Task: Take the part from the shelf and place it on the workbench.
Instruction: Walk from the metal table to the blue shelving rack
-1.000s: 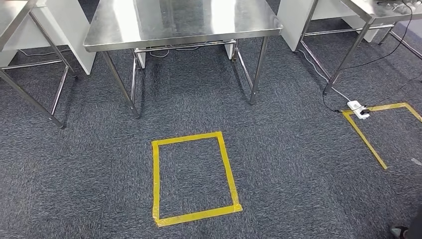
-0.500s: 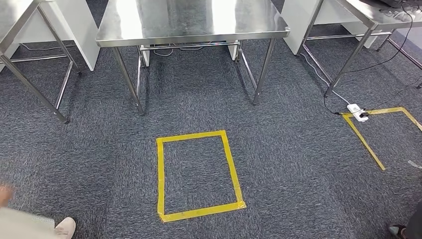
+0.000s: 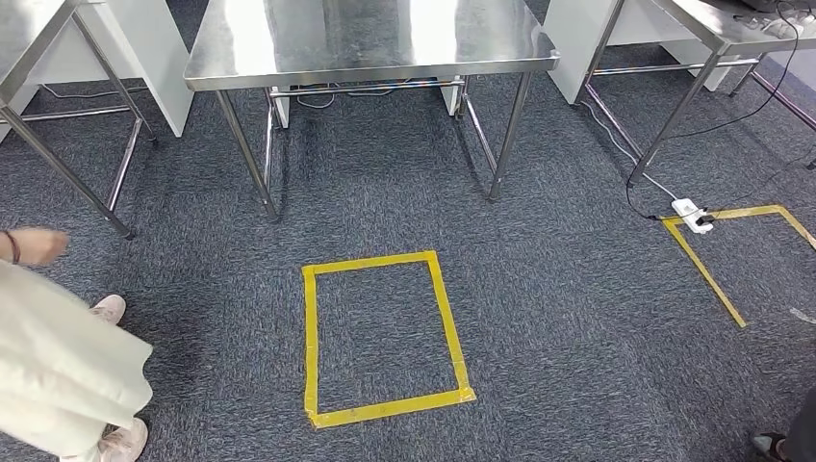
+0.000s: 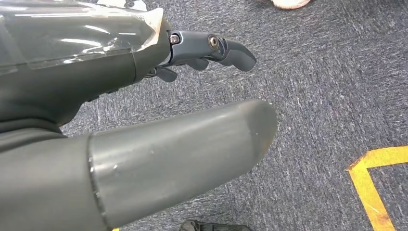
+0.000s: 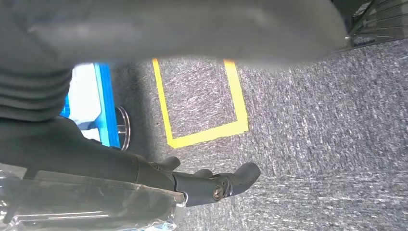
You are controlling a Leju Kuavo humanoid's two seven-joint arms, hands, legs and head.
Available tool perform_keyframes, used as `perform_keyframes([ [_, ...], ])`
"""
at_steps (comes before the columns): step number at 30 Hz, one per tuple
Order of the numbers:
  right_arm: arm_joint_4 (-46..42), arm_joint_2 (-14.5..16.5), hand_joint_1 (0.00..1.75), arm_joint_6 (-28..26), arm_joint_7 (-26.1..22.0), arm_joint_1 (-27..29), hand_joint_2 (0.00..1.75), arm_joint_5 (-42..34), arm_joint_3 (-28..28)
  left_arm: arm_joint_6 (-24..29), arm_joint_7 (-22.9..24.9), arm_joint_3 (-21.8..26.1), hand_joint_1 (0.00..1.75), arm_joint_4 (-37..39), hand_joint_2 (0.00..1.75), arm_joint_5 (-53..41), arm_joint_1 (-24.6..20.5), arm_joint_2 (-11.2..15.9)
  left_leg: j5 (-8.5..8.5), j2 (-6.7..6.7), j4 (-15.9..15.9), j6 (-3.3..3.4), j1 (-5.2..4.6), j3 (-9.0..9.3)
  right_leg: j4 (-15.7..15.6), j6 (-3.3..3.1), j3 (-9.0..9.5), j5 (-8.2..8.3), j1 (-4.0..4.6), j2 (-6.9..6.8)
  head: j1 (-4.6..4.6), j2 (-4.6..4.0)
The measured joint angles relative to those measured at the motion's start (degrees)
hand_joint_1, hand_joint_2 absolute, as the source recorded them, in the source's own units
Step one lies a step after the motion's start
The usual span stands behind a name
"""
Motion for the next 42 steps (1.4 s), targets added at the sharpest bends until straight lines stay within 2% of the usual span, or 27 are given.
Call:
perform_keyframes([
  [2,0.0,0.0,0.0,0.1,0.0,0.0,0.87,-0.7,0.0,0.0,0.2,0.0,0.0,0.0,0.0,-0.2,0.0,0.0,0.03,-0.01,0.1,0.07,-0.07,-0.05,-0.1,0.2,-0.05,0.14,-0.17,0.0,-0.02,0.0],
  [4,0.0,0.0,0.0,0.1,0.2,0.0,0.0,-1.7,-0.2,0.0,0.3,0.0,0.0,0.0,0.0,-0.4,0.0,0.1,0.2,0.03,0.2,0.44,-0.15,-0.15,-0.3,0.77,-0.09,0.54,-0.52,0.09,-0.09,0.0],
  [5,0.0,-0.1,0.0,0.1,0.3,0.0,0.0,-2.2,-0.3,0.0,0.3,0.0,0.0,0.0,0.0,-0.5,-0.1,0.1,0.53,0.25,-0.1,0.72,0.0,-0.11,-0.2,1.05,-0.25,0.59,-0.67,0.11,-0.1,0.0],
  [7,0.0,-0.2,0.0,0.2,0.7,0.0,0.0,-2.7,-0.6,-0.1,0.3,0.0,0.0,0.0,0.0,-0.7,-0.1,0.0,1.31,0.85,-0.9,1.23,0.44,-0.07,2.2,0.72,-1.51,-1.17,-0.5,0.1,0.01,0.0],
  [10,0.0,-0.2,0.0,0.2,1.0,0.0,0.0,-2.8,-0.8,-0.1,0.3,0.0,0.0,0.0,0.0,-0.8,-0.1,0.0,1.82,2.04,-1.2,1.5,0.64,-0.6,13.7,-0.32,-6.33,-7.13,-0.51,0.05,0.4,0.0],
  [11,0.0,-0.2,0.0,0.2,1.1,0.1,0.0,-2.9,-0.9,-0.2,0.3,0.0,0.0,0.0,0.0,-0.8,-0.1,0.0,1.9,2.51,-1.2,1.39,0.64,-0.82,16.8,-0.22,-7.4,-8.38,-0.51,0.04,0.45,0.0],
  [12,0.0,-0.2,0.0,0.2,1.2,0.2,0.0,-2.9,-0.9,-0.2,0.2,0.0,0.0,0.0,0.0,-0.9,-0.1,0.0,1.99,2.98,-1.1,1.23,0.65,-0.99,17.7,0.13,-7.33,-8.73,-0.52,0.0,0.49,0.0],
  [13,0.0,-0.2,0.0,0.2,1.3,0.3,0.0,-2.9,-0.9,-0.2,0.2,0.0,0.0,0.0,0.0,-0.9,-0.1,-0.1,2.03,3.46,-1.1,1.0,0.73,-1.1,16.0,0.65,-5.89,-8.2,-0.59,-0.19,0.52,0.0],
  [15,0.0,-0.2,0.0,0.2,1.5,0.2,0.0,-2.9,-0.9,-0.2,0.1,0.0,0.0,0.0,0.0,-0.9,-0.1,-0.1,1.85,4.39,-0.5,0.28,0.86,-1.24,7.9,1.51,-0.62,-6.15,-0.82,-2.18,0.61,0.0],
  [16,0.0,-0.1,0.0,0.2,1.5,0.1,0.0,-2.9,-0.9,-0.1,0.1,0.0,0.0,0.0,0.0,-0.9,-0.1,-0.1,1.57,4.8,-0.1,-0.25,0.82,-1.29,4.3,1.5,1.41,-5.39,-0.77,-3.35,0.67,0.0],
  [17,0.1,-0.1,0.0,0.3,1.5,0.0,0.0,-2.9,-0.9,-0.1,0.1,0.0,0.0,0.0,0.0,-1.0,-0.1,0.0,1.28,5.19,0.3,-0.76,0.69,-1.26,2.3,1.04,2.51,-5.06,-0.65,-4.12,0.66,0.0],
  [18,0.1,0.0,0.0,0.4,1.5,-0.1,0.0,-2.9,-0.9,0.0,0.1,0.0,0.0,0.0,0.0,-1.0,-0.1,0.0,1.01,5.6,0.5,-1.18,0.56,-1.17,1.8,0.33,2.68,-5.09,-0.46,-4.35,0.61,0.0],
  [20,0.1,0.0,0.0,0.6,1.5,-0.2,0.0,-2.9,-0.9,0.0,0.1,0.0,0.0,0.0,0.0,-1.0,-0.2,0.1,0.68,6.22,0.6,-1.79,0.73,-0.95,2.0,-1.05,2.42,-4.88,-0.42,-3.05,0.31,0.0],
  [22,0.1,0.0,0.0,0.7,1.5,-0.2,0.0,-2.9,-1.0,0.0,0.1,0.0,0.0,0.0,0.0,-1.0,-0.3,0.1,-0.64,5.05,1.8,-2.4,1.24,-1.35,2.1,-2.05,2.33,-4.45,-0.64,-2.0,0.14,0.0],
  [23,0.1,0.0,0.0,0.8,1.5,-0.2,0.0,-2.8,-1.0,0.0,0.1,0.0,0.0,0.0,0.0,-1.0,-0.2,0.1,-2.21,3.75,3.6,-2.68,1.45,-2.08,2.0,-2.53,2.24,-4.16,-0.71,-1.48,0.08,0.0],
  [25,0.2,0.0,0.0,0.9,1.5,-0.2,0.0,-2.8,-1.0,0.0,0.1,0.0,0.0,0.0,0.0,-1.0,-0.1,0.1,-6.46,1.35,9.9,-2.83,1.5,-4.75,2.1,-3.21,1.71,-3.72,-0.35,-0.47,-0.08,0.0],
  [27,0.2,0.0,0.0,1.0,1.6,-0.1,0.0,-2.8,-1.0,0.0,0.1,0.0,0.0,0.0,0.0,-1.0,0.1,0.1,-9.37,0.44,16.5,-2.66,1.49,-7.61,2.1,-3.64,1.2,-3.39,0.13,0.85,-0.18,0.0],
  [28,0.2,0.0,0.0,1.0,1.6,0.0,0.0,-2.8,-1.0,0.0,0.1,0.0,0.0,0.0,0.0,-1.0,0.2,0.1,-9.3,0.31,17.6,-2.41,1.47,-8.03,2.1,-3.75,1.07,-3.27,0.37,1.58,-0.19,0.0],
  [29,0.2,0.0,0.0,1.0,1.6,0.1,0.0,-2.8,-1.0,0.0,0.1,0.0,0.0,0.0,0.0,-1.0,0.2,0.1,-8.18,0.16,16.6,-2.07,1.45,-7.44,2.1,-3.79,1.04,-3.18,0.59,2.31,-0.19,0.0],
  [31,0.2,0.0,0.0,1.0,1.6,0.1,0.0,-2.8,-1.0,0.0,0.1,0.0,0.0,0.0,0.0,-0.9,0.2,0.2,-4.16,-1.22,9.4,-0.95,1.28,-3.7,2.1,-3.76,1.09,-2.95,0.97,3.86,-0.21,0.0],
  [33,0.2,0.1,0.0,1.0,1.6,0.0,0.0,-2.8,-1.0,0.0,0.0,0.0,0.0,0.0,0.0,-1.0,0.2,0.3,-1.71,-3.12,3.1,0.05,0.93,-0.5,2.1,-3.46,0.98,-2.64,1.22,5.09,-0.08,0.0],
  [34,0.2,0.1,0.0,1.0,1.6,0.0,0.0,-2.8,-1.0,0.1,0.0,0.0,0.0,0.0,0.0,-1.0,0.1,0.3,-1.41,-3.6,1.7,0.34,0.71,0.08,2.1,-3.26,0.84,-2.47,1.2,5.53,-0.06,0.0],
  [36,0.2,0.2,0.0,1.3,1.6,0.1,0.0,-2.8,-1.0,0.1,-0.1,0.0,0.0,0.0,0.0,-1.0,0.0,0.2,-1.03,-2.7,1.1,0.6,0.43,0.12,1.9,-2.55,0.31,-2.03,1.27,6.45,-0.11,0.0],
  [37,0.2,0.1,0.0,1.4,1.6,0.2,0.0,-2.9,-1.0,0.2,-0.1,0.0,0.0,0.0,0.0,-1.0,-0.1,0.2,-0.54,-2.01,0.5,0.67,0.49,0.23,2.1,-2.28,-0.03,-1.98,1.35,6.31,-0.11,0.0],
  [39,0.2,0.1,0.0,1.6,1.6,0.1,0.0,-3.0,-1.0,0.2,-0.2,0.0,0.0,0.0,0.0,-1.0,-0.1,0.0,0.53,-0.59,-0.8,0.98,0.71,0.42,4.8,-2.28,-1.79,-3.51,1.58,4.35,0.09,0.0],
  [41,0.2,0.0,0.0,1.8,1.6,0.0,0.0,-3.1,-1.0,0.2,-0.2,0.0,0.0,0.0,0.0,-1.0,0.0,-0.1,0.98,0.95,-1.2,1.14,0.67,0.19,11.8,-2.63,-5.08,-7.11,1.26,1.72,0.3,0.0],
  [42,0.2,0.0,0.0,1.8,1.6,0.0,0.0,-3.1,-1.0,0.1,-0.3,0.0,0.0,0.0,0.0,-1.1,0.1,-0.1,1.06,1.85,-1.2,1.08,0.63,0.02,15.4,-2.5,-6.62,-8.65,1.03,1.11,0.38,0.0],
])
